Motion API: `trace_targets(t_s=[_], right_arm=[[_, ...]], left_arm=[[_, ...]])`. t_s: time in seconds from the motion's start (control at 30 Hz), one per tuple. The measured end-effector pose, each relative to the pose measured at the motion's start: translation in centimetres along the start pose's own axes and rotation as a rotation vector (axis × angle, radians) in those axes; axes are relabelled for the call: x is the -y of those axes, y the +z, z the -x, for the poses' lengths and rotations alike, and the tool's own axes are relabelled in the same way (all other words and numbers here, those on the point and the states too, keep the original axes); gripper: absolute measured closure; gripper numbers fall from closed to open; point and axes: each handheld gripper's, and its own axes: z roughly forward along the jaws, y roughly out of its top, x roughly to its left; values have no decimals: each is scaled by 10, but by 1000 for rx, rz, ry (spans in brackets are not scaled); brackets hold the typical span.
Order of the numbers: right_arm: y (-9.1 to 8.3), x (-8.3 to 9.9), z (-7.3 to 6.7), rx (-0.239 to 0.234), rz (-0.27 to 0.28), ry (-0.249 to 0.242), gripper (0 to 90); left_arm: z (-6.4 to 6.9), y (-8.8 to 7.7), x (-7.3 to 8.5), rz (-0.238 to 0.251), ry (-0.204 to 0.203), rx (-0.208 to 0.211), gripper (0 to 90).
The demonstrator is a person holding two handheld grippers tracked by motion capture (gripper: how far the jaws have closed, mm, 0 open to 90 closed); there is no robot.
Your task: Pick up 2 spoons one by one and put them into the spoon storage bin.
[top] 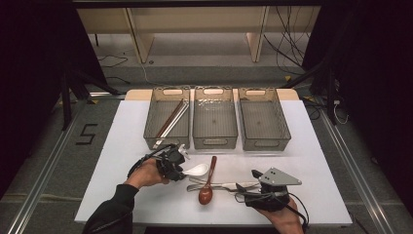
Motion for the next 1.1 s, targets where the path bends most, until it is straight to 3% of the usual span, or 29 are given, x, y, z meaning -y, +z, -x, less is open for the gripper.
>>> trace_targets(t_s=[0.5,1.1], right_arm=[[-2,0,1,8,3,-1,307],[-3,0,2,13,5,-2,308]], left_arm=[[3,0,0,-2,35,12,757],[0,-1,1,10,-26,12,771]])
